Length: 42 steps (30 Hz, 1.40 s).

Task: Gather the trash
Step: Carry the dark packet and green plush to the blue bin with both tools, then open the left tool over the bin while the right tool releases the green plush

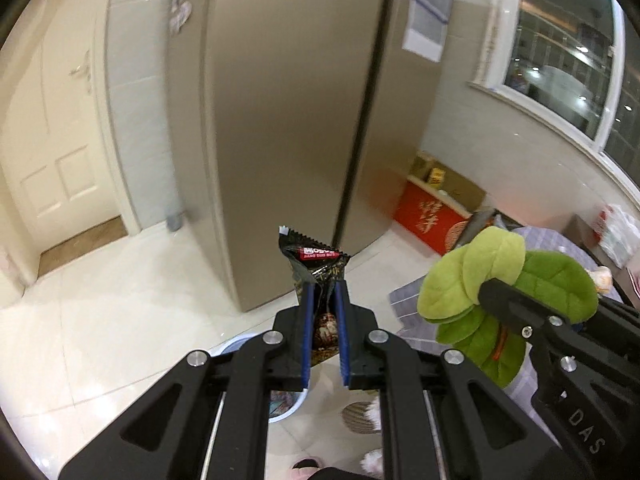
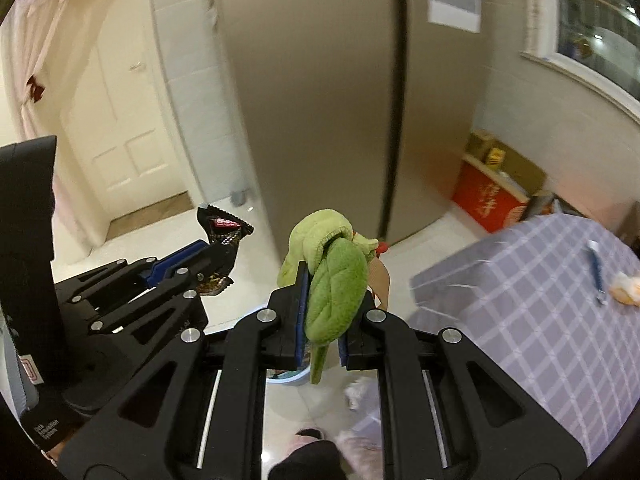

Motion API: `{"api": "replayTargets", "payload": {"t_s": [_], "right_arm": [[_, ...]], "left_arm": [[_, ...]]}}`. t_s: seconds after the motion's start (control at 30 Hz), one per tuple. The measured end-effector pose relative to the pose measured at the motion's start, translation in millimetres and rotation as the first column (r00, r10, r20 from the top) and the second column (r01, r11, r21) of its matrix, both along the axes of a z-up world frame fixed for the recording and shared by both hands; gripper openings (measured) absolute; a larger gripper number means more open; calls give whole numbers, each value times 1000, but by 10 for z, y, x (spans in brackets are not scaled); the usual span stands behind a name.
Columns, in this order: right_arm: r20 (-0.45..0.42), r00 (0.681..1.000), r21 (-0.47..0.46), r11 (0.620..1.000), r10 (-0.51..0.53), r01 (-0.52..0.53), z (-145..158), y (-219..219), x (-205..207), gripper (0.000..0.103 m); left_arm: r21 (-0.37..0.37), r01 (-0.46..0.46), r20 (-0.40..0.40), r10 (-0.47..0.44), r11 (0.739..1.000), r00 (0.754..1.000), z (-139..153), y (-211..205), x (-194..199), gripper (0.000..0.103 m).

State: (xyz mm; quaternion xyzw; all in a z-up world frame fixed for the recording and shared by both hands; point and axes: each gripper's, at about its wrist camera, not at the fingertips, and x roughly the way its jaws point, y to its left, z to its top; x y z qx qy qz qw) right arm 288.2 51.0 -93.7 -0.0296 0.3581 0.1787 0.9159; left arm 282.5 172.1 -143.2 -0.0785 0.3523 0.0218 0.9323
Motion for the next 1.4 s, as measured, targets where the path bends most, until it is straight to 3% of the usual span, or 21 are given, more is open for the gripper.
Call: {"api": "replayTargets", "payload": {"t_s": [0.5, 0.73, 0.83, 1.4], "right_arm": [[-89, 991, -22, 995, 100, -102, -554, 946, 335, 12], [-101, 990, -22, 995, 95, -98, -683, 1010, 456, 12], [-109, 989, -26, 995, 95, -99, -722, 1039, 491, 12], [-122, 987, -24, 994, 103, -107, -796, 1090, 551, 12]], "left_arm": [[-43, -117, -146, 109, 992, 983, -593, 799, 241, 11], [-54, -130, -183, 119, 990, 976, -727, 946, 329, 17], [-50, -163, -205, 149, 985, 967, -764, 1034, 372, 31], [-22, -181, -184, 174, 983, 967, -716, 1103, 330, 32]]}}
